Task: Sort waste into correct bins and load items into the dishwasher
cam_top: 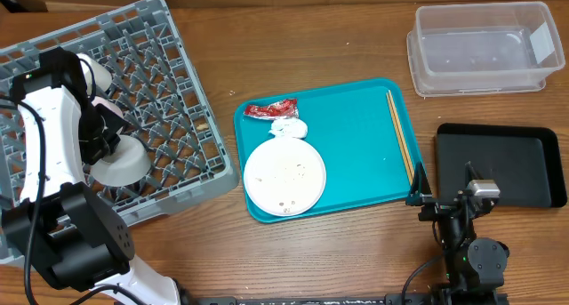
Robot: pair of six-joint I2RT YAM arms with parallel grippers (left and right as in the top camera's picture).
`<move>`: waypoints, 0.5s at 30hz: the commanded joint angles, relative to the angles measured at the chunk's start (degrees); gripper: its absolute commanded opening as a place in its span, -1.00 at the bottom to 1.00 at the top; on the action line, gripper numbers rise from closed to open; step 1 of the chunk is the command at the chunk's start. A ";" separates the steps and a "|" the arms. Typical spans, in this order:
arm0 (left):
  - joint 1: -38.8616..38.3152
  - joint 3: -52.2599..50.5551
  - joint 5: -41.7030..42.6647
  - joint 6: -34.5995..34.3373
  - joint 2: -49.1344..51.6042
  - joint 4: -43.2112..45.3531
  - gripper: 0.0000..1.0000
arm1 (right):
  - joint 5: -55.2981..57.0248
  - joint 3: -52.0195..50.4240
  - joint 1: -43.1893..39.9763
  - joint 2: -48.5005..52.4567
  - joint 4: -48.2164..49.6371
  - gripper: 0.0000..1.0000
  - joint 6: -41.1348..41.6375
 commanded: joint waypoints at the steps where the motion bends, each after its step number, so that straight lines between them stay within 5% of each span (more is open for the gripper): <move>1: 1.14 -1.42 -2.19 -0.94 -0.46 -2.45 -0.92 | -0.11 -0.59 -0.15 -0.46 0.39 0.99 0.24; 15: 5.38 9.14 0.74 -2.43 -0.48 -10.34 -0.92 | -0.11 -0.59 -0.15 -0.46 0.39 0.99 0.24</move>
